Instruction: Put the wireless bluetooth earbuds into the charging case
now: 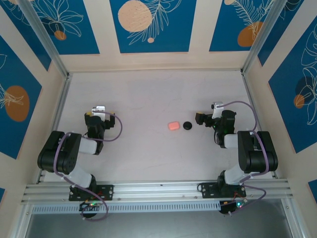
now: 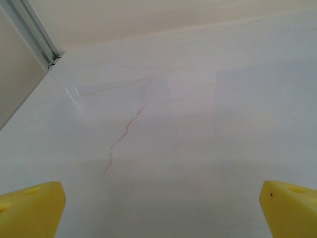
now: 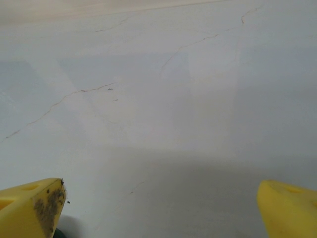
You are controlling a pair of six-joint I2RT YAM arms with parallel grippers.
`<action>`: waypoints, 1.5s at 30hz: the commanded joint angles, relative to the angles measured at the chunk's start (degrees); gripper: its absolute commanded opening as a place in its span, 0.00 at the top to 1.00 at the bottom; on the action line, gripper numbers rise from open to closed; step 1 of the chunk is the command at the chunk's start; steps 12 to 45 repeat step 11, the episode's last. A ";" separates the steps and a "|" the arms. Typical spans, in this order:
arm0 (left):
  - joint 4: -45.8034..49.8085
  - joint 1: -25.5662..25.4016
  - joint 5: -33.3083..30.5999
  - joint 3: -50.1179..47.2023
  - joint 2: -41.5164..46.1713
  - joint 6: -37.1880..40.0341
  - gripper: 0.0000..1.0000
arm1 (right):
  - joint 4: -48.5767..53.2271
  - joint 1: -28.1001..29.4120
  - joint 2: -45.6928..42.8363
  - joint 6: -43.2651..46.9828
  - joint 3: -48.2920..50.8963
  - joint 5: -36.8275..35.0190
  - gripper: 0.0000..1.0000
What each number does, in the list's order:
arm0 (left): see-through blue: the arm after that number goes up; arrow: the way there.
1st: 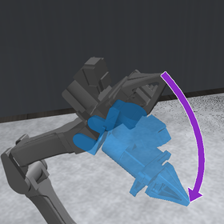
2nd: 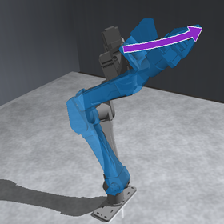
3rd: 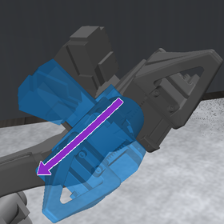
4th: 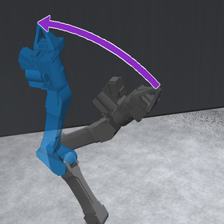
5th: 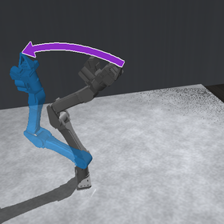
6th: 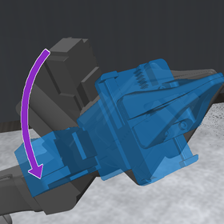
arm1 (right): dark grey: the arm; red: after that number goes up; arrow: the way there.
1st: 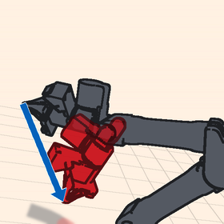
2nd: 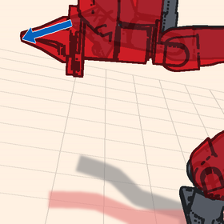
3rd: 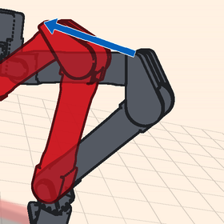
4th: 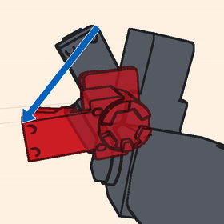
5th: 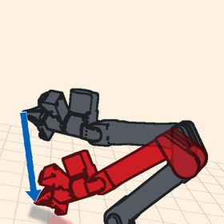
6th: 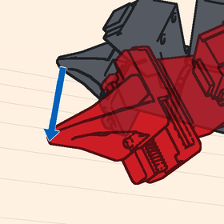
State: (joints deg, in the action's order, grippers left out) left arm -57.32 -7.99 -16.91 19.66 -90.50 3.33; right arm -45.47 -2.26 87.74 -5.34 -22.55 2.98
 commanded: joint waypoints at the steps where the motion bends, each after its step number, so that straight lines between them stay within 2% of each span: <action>1: 0.52 0.52 0.91 0.47 0.76 -0.70 0.00 | -1.09 0.12 -0.47 0.17 -1.13 0.25 0.01; 45: 1.44 1.31 1.17 0.82 0.96 -1.73 0.00 | -1.10 0.50 -0.56 0.33 -1.10 -0.48 0.01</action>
